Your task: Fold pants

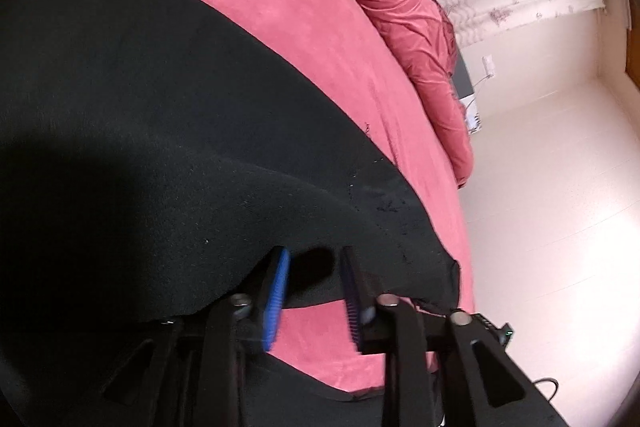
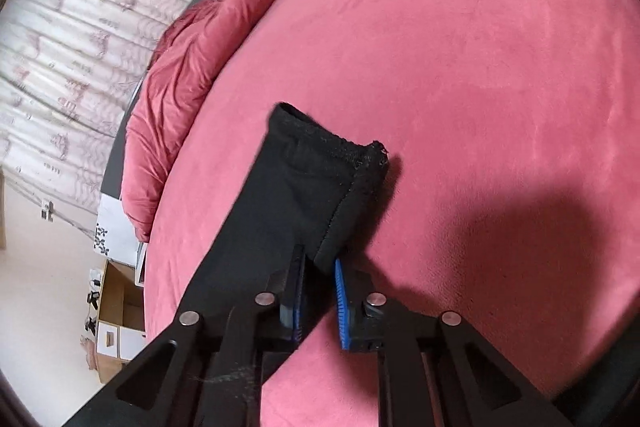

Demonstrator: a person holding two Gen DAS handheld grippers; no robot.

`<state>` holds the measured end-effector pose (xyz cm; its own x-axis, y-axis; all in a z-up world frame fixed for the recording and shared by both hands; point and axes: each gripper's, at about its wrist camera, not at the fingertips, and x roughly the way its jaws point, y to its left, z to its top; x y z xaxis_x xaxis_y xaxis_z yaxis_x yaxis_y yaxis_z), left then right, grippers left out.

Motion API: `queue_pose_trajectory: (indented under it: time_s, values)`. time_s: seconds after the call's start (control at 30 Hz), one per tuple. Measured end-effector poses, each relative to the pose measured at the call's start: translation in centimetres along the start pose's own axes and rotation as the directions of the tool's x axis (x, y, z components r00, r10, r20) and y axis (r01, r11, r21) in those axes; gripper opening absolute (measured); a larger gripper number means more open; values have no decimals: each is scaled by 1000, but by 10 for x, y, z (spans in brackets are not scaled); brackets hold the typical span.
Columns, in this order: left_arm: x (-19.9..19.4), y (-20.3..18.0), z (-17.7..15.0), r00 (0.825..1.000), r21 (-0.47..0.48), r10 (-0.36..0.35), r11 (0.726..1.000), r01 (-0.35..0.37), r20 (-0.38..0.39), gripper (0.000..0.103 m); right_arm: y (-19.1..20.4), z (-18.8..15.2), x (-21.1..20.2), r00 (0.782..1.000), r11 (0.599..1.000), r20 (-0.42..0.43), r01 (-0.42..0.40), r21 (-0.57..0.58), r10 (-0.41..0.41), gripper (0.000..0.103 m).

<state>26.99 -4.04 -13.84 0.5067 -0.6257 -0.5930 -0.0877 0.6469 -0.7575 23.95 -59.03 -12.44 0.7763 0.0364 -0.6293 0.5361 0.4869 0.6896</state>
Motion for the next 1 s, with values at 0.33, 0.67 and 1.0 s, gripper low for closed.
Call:
queue_pose_trajectory:
  time_s: [0.33,0.67,1.0]
  values:
    - [-39,-2,-8,997,80,-41,996,47,-71,0,-16,1,-91,993,999,117,-18,-44,23,11]
    - [-59,31,-37,990,121,74,991,-60,-116,20,-77,-28,-102,973,980,115,198,26,-200,9]
    - [-89,48,-57,992,143,89,987,-76,-87,31,34,-139,-101,994,921,45,113,-372,-104,47]
